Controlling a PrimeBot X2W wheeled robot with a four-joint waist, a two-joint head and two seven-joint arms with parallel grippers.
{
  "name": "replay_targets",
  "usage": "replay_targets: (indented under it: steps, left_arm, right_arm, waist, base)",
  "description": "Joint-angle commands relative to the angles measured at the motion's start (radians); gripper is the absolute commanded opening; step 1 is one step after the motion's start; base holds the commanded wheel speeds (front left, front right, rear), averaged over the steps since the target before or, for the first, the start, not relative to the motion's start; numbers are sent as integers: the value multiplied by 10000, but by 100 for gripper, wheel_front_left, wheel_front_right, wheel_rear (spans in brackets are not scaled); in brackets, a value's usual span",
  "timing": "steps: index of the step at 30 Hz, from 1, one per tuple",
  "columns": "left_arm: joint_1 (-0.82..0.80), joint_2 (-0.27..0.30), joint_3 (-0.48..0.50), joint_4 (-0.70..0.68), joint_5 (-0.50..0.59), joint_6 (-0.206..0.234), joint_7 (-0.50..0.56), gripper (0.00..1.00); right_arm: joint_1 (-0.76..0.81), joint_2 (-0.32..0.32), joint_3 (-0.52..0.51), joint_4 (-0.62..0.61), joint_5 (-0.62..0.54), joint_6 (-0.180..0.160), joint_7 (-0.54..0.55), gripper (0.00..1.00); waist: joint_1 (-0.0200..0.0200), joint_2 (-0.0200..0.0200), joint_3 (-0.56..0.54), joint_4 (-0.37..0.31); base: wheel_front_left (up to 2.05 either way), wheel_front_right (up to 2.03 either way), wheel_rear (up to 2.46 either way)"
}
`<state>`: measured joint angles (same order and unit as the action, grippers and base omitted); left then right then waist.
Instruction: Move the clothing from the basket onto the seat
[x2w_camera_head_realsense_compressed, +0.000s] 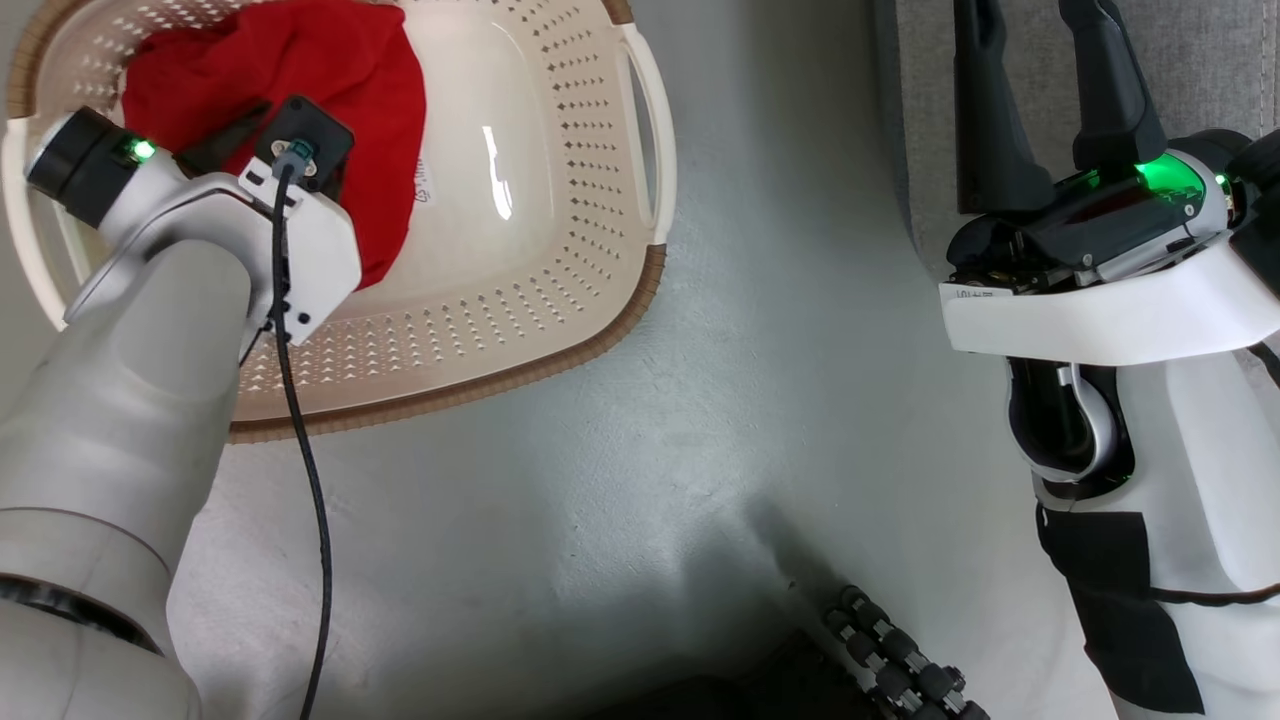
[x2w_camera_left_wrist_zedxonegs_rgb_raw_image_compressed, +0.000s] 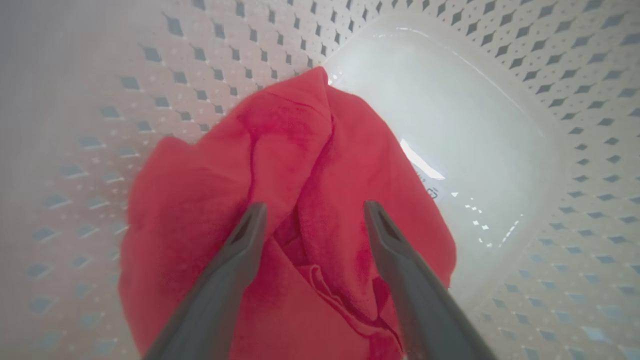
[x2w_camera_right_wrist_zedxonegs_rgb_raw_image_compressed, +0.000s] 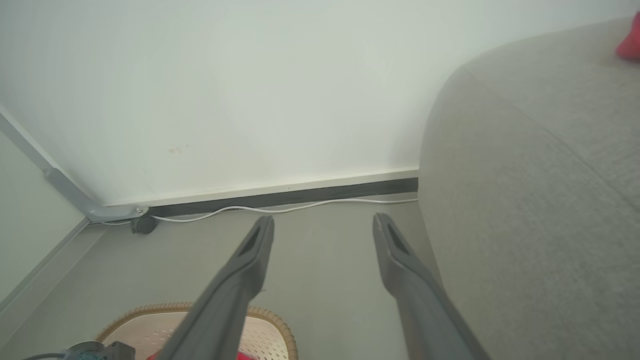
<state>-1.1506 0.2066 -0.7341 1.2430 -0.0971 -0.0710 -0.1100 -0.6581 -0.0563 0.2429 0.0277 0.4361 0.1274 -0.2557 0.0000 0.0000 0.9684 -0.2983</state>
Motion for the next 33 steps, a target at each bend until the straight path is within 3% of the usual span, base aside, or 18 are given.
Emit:
replay_targets:
  steps: [1, 9, 10, 11, 17, 23, 33]
  left_arm:
    - [-162, 307, -24, 67, 176, 188, 230, 100]
    - [-180, 340, -275, 302, 243, 362, 871, 97]
    - [-155, 325, -293, 313, 233, 379, 884, 27]
    - [-134, 312, -315, 322, 226, 385, 884, 0]
    - [9, 148, -341, 347, 80, 309, 617, 0]
    - [283, -172, -322, 328, -172, 139, -330, 0]
    - [1226, -995, -22, -24, -961, -184, -1463, 0]
  right_arm:
    - [276, 60, 175, -316, 152, 33, -61, 100]
    - [313, 60, 198, -424, 383, 33, -61, 100]
    - [311, 60, 177, -424, 378, 33, -61, 100]
    - [305, 60, 143, -422, 373, 33, -61, 100]
    - [262, 60, -79, -347, 239, 33, -61, 100]
    - [226, 60, -321, -150, 11, 33, -61, 100]
    - [480, 60, -827, 488, -747, 33, -61, 100]
  waist:
    - [0, 0, 100, -110]
    - [0, 0, 217, -316]
    - [0, 0, 217, -316]
    - [0, 0, 211, -314]
    - [0, 0, 11, -189]
    - [0, 0, -498, 77]
    - [0, 0, -2111, 1000]
  base:
    - [0, 0, 0]
    - [0, 0, 0]
    - [0, 0, 0]
    - [0, 0, 0]
    - [0, 0, 0]
    - [0, 0, 0]
    - [0, 0, 0]
